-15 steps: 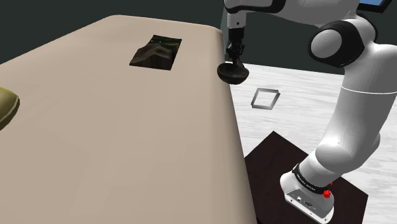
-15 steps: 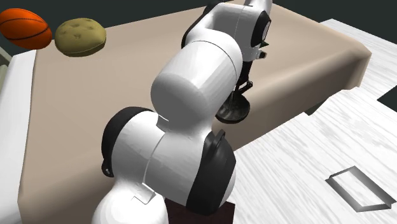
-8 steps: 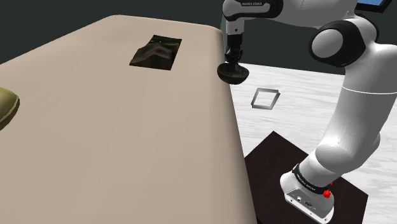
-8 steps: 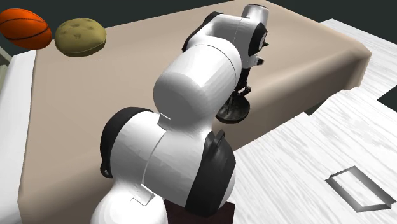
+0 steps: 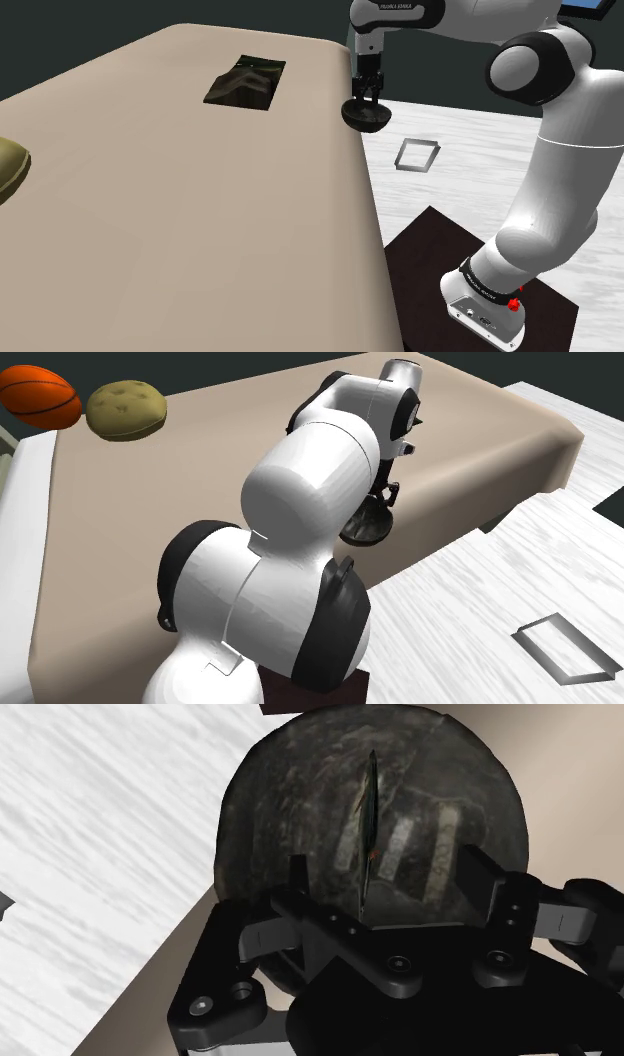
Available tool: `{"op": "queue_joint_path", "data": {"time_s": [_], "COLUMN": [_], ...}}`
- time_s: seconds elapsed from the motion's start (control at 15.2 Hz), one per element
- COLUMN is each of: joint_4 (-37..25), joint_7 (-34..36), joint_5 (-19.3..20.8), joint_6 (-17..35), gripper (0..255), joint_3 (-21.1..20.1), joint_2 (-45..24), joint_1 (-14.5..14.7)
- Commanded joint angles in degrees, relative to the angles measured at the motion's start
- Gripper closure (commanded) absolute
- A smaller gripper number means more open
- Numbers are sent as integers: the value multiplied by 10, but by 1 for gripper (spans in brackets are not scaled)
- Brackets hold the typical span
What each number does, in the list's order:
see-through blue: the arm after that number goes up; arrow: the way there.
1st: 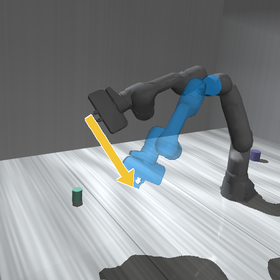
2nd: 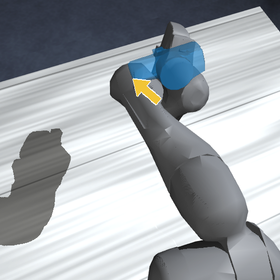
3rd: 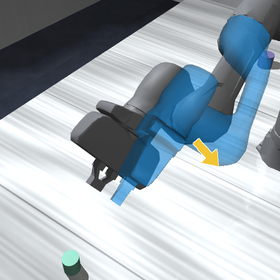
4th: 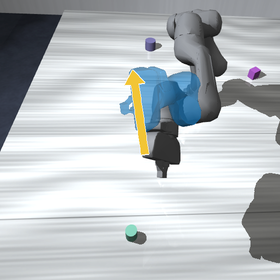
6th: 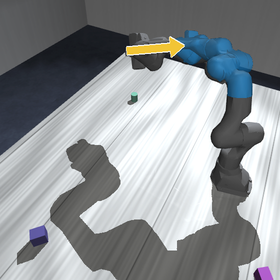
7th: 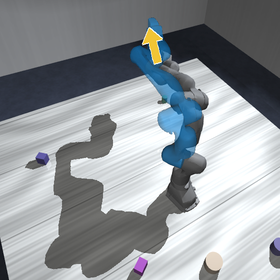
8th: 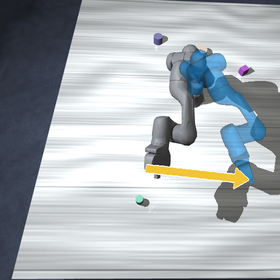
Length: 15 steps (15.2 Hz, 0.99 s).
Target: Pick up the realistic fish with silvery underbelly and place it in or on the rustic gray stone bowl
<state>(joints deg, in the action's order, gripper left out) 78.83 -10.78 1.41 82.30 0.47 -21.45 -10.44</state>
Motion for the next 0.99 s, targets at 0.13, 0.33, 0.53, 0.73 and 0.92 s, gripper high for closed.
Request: {"op": "queue_joint_path", "data": {"time_s": [0.13, 0.33, 0.53, 0.73, 0.92], "joint_4": [0, -113, -149, -149, -149], "joint_7": [0, -1, -1, -1, -1], "joint_5": [0, 0, 0, 0, 0], "joint_6": [0, -75, -97, -97, -97], "gripper": [0, 0, 0, 0, 0], "joint_3": [0, 0, 0, 0, 0], "joint_2": [0, -38, -52, -52, -52], "joint_1": [0, 1, 1, 1, 1]}}
